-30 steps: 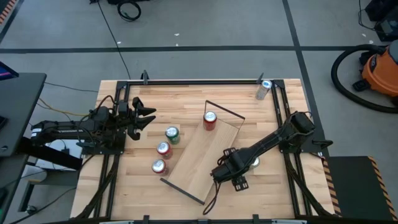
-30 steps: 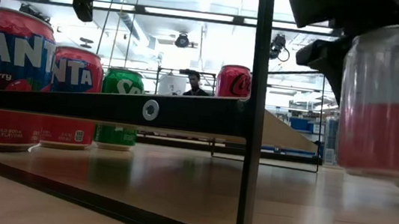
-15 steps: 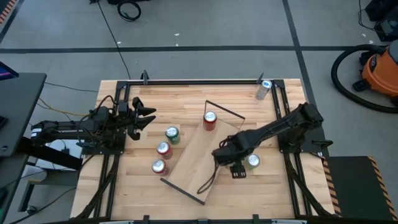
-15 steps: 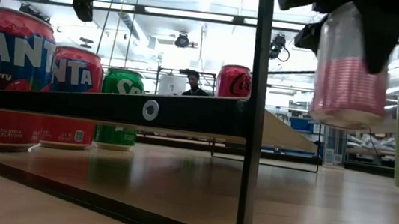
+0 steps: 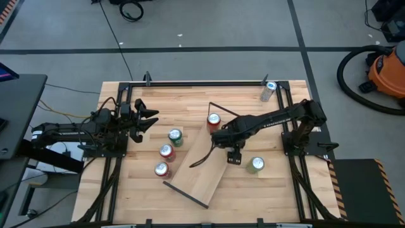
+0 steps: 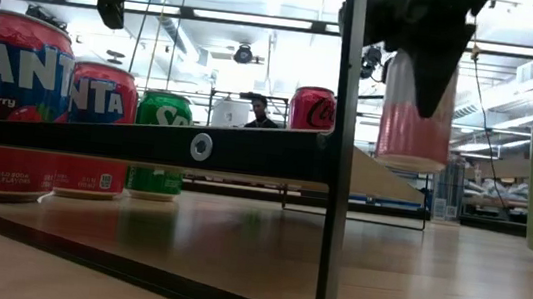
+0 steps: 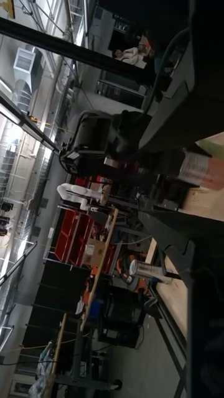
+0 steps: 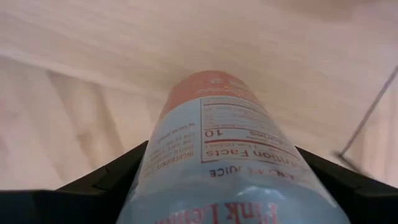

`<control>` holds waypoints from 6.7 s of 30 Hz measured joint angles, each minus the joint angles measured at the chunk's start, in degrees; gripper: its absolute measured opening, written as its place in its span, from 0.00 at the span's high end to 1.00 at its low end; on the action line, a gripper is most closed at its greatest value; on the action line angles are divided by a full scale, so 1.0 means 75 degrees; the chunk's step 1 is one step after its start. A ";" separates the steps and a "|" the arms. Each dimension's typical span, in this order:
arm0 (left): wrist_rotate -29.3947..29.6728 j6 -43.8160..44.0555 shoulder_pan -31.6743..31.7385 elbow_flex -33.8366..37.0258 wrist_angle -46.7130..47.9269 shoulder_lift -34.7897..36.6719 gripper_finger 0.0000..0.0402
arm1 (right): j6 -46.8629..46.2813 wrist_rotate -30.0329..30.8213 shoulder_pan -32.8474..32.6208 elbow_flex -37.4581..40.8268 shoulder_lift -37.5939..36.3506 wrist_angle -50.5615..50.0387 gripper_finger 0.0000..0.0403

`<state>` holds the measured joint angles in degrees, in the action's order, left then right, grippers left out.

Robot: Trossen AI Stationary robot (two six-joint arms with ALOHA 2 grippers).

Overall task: Place canned beverage on shelf
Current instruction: Put the white-orange soda can on the shelf

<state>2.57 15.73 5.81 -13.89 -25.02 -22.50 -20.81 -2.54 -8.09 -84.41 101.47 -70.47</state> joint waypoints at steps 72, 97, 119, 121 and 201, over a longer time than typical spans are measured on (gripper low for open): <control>0.0038 -0.0146 0.0002 0.0000 0.0006 0.0000 0.56 | 0.2918 0.0957 0.1409 -0.0070 0.0323 0.0230 0.06; 0.0044 -0.0108 0.0002 0.0000 0.0003 0.0000 0.56 | 0.2917 0.1188 0.1281 -0.0494 0.0344 -0.0118 0.07; 0.0047 -0.0114 0.0002 0.0000 0.0000 0.0000 0.56 | 0.2943 0.1236 0.1275 -0.0513 0.0303 0.0003 0.12; 0.0047 -0.0114 0.0000 0.0000 0.0000 0.0000 0.56 | 0.2943 0.1230 0.1275 -0.0512 0.0303 0.0002 0.11; 0.0048 -0.0522 0.0002 0.0000 0.0055 0.0000 0.56 | 1.1861 0.1626 0.0876 -0.0879 0.0321 -0.0515 0.14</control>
<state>2.93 11.81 5.82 -13.89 -24.61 -22.50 68.14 9.66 -1.52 -91.00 103.88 -74.33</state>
